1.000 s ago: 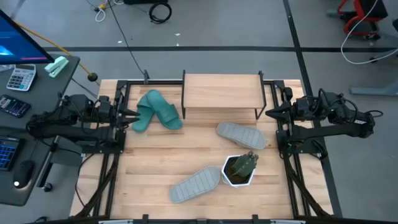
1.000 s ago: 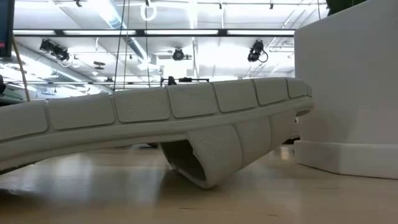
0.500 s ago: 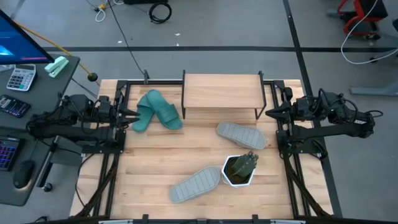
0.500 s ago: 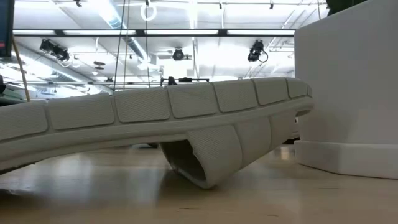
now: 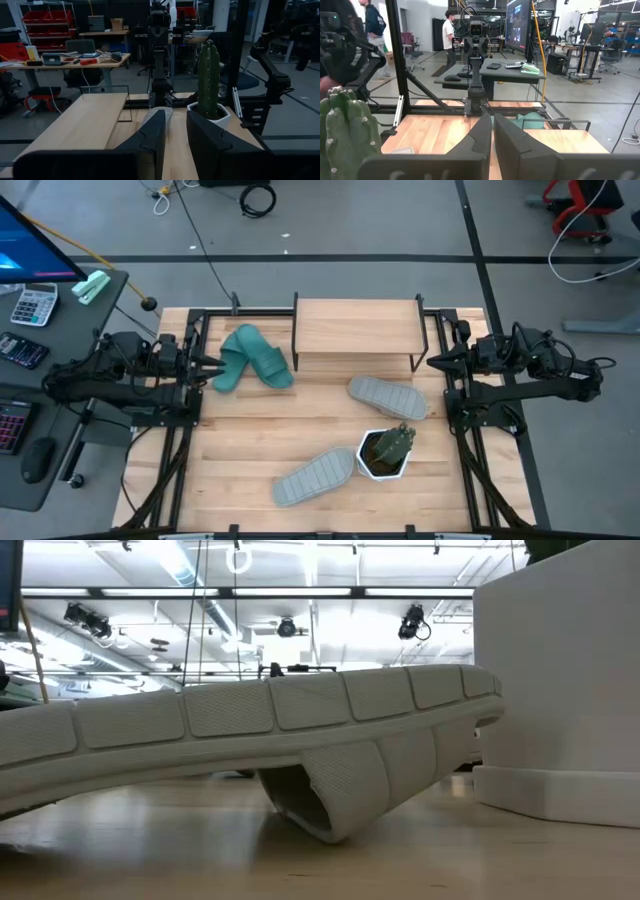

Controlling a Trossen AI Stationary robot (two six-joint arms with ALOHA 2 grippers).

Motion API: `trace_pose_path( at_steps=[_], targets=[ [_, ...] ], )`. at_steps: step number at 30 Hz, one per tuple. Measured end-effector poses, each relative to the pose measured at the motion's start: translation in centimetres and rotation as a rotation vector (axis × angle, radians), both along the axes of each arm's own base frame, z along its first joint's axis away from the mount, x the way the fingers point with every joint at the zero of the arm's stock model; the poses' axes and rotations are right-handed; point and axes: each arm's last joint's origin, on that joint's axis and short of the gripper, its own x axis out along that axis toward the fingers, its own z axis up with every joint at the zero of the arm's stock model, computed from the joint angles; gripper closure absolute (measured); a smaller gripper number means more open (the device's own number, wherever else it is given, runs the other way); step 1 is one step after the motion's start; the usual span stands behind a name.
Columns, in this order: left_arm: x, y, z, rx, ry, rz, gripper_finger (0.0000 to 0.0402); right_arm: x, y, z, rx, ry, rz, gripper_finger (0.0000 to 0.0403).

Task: Pick and place slides into the shelf

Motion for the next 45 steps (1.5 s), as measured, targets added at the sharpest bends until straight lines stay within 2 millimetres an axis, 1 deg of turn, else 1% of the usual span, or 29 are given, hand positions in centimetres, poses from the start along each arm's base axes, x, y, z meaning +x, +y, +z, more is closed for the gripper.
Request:
trace_pose_path(
  at_steps=[6,16,25,37,45],
  targets=[
    [0.00,0.00,0.00,0.000,0.000,0.000,0.0323,0.00,0.00,0.00,0.000,0.000,0.000,0.0376],
    [0.00,0.00,-0.01,0.000,0.000,0.000,0.0314,0.01,0.00,-0.01,0.000,0.000,0.000,0.0376],
    [0.00,0.00,0.00,0.000,0.000,0.000,0.0323,0.01,0.00,-0.01,0.000,0.000,0.000,0.0376],
    [-0.01,0.00,0.01,0.000,0.000,0.000,0.0313,0.00,0.00,0.00,0.000,0.000,0.000,0.0376],
    [0.00,0.00,0.00,0.000,0.000,0.000,0.0321,0.01,0.00,-0.01,0.000,0.001,0.000,0.0376]
  ],
)
